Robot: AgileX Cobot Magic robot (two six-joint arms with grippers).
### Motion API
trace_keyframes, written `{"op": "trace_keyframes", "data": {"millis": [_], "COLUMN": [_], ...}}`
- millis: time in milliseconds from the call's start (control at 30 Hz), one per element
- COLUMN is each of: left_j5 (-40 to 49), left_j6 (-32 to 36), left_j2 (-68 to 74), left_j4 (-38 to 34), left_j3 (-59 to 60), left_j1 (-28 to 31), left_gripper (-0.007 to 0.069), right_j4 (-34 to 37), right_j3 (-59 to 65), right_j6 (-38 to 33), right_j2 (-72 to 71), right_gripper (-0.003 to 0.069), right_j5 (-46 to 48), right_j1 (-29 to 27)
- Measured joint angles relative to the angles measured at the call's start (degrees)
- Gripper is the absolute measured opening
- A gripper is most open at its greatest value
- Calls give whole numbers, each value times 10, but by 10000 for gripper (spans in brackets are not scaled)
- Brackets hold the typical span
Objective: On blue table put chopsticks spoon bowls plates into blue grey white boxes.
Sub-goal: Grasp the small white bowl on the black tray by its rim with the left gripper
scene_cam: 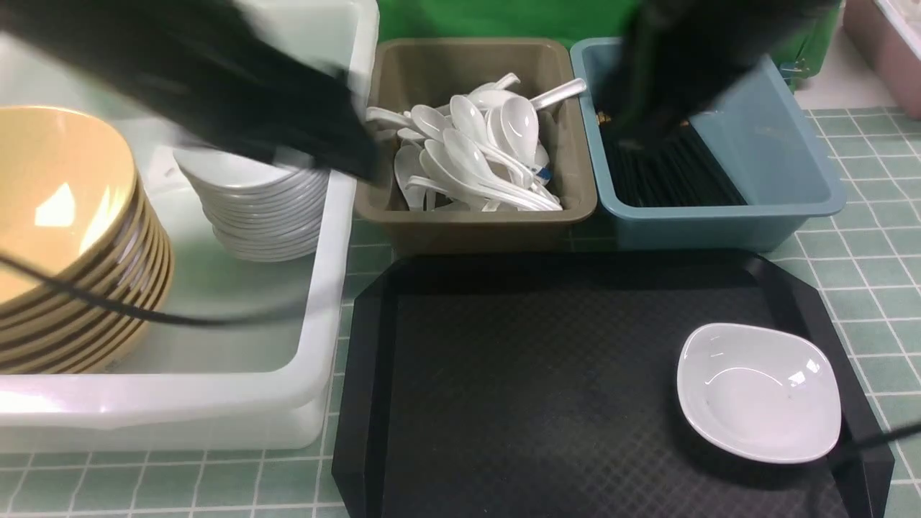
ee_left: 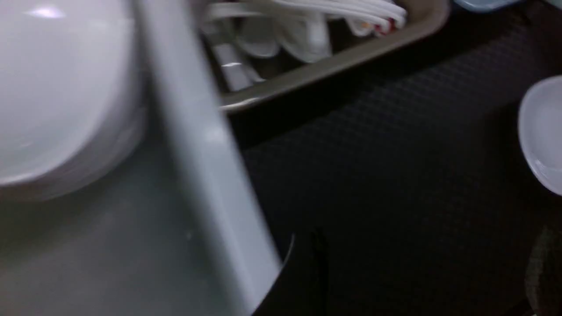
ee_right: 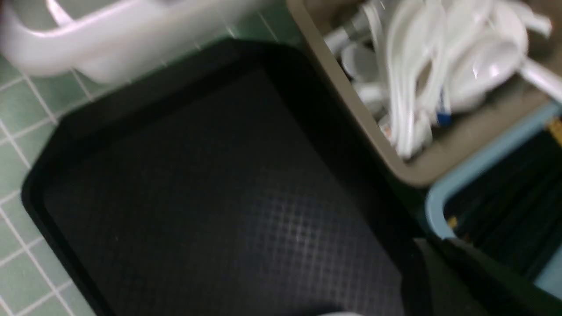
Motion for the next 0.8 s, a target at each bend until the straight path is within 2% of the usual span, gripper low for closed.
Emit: {"op": "trace_keyframes", "data": {"millis": [200, 333, 533, 800], "left_j5": [-74, -91, -105, -109], "left_j6": [-1, -1, -1, 4], "left_j2": [134, 223, 330, 437], "left_j4": [-5, -11, -18, -37], "left_j3": [-17, -78, -181, -280], "left_j1": [-117, -166, -199, -204], "left_gripper": [580, 580, 580, 580], "right_j4": [-17, -79, -133, -142], "right_j3": [122, 230, 339, 400], "right_j6": [40, 98, 153, 163], "right_j2": [-124, -217, -319, -376], "right_gripper": [53, 55, 59, 64], "right_j5": [3, 5, 7, 8], "right_j1": [-25, -29, -32, -32]}}
